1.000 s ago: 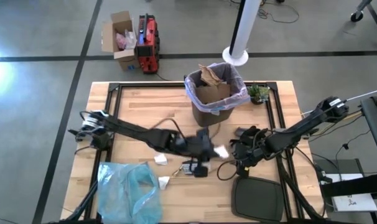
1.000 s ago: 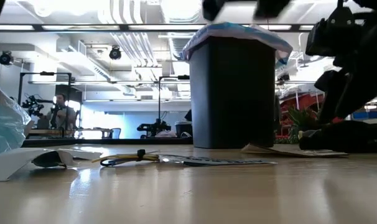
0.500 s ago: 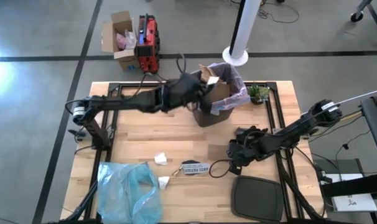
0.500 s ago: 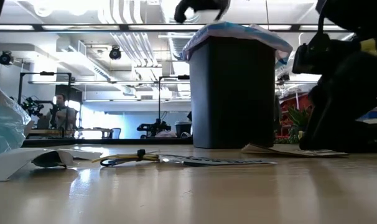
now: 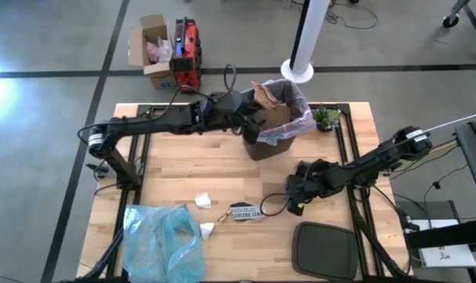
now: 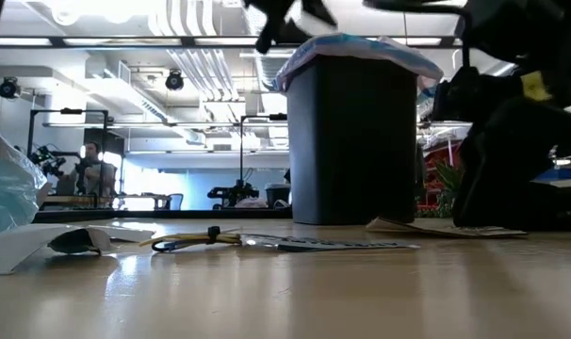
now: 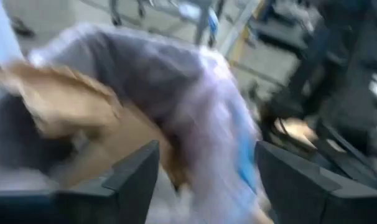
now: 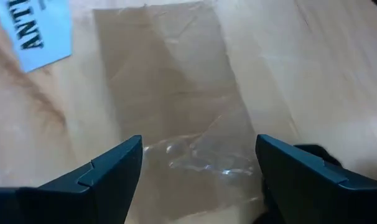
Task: Place trash/remove bag and relplace
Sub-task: Put the cardboard into the trash bin
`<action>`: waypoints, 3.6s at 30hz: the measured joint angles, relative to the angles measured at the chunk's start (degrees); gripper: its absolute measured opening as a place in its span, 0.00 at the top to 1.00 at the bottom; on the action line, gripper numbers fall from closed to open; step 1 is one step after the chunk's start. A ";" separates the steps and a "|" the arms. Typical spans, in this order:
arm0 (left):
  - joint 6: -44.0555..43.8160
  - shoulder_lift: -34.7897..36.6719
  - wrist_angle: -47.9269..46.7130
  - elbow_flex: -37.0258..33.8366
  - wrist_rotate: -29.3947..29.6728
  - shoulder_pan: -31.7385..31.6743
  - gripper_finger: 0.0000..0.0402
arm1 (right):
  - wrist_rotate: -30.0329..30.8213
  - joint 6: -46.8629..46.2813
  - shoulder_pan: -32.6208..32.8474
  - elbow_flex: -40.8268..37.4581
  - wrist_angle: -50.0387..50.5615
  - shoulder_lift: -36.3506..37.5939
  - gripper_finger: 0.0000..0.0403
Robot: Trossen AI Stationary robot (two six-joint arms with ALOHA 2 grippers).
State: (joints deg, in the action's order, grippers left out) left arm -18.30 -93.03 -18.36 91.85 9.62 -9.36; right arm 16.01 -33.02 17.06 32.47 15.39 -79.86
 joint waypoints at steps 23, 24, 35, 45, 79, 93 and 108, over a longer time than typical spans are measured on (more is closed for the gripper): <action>-27.95 0.54 2.35 -28.89 10.53 25.29 0.41 | -5.86 13.08 2.51 19.58 2.48 -12.42 0.32; -28.62 -1.05 6.37 -30.48 10.63 25.35 0.42 | -5.06 14.52 2.90 21.01 5.02 -12.21 0.31; -24.86 -22.24 20.99 -29.56 12.20 25.61 0.53 | -4.96 26.15 8.94 22.02 15.00 -14.32 0.24; -20.87 -25.97 20.54 -25.94 12.87 25.83 0.52 | -6.85 32.91 9.35 20.94 14.00 -20.74 0.25; -10.18 -13.43 14.35 -25.20 13.26 25.54 0.61 | -3.77 26.71 8.74 41.33 24.59 -16.62 0.99; -9.72 3.91 7.82 -34.12 20.84 26.24 0.50 | 15.80 13.88 6.78 50.47 35.26 3.88 1.00; -7.80 -4.01 20.70 -36.41 20.46 32.18 0.60 | 28.80 -3.97 -19.62 52.26 31.04 12.90 1.00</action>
State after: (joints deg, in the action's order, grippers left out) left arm -26.10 -97.05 2.34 55.44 30.08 22.82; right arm 44.81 -36.99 -2.56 84.73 46.44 -66.96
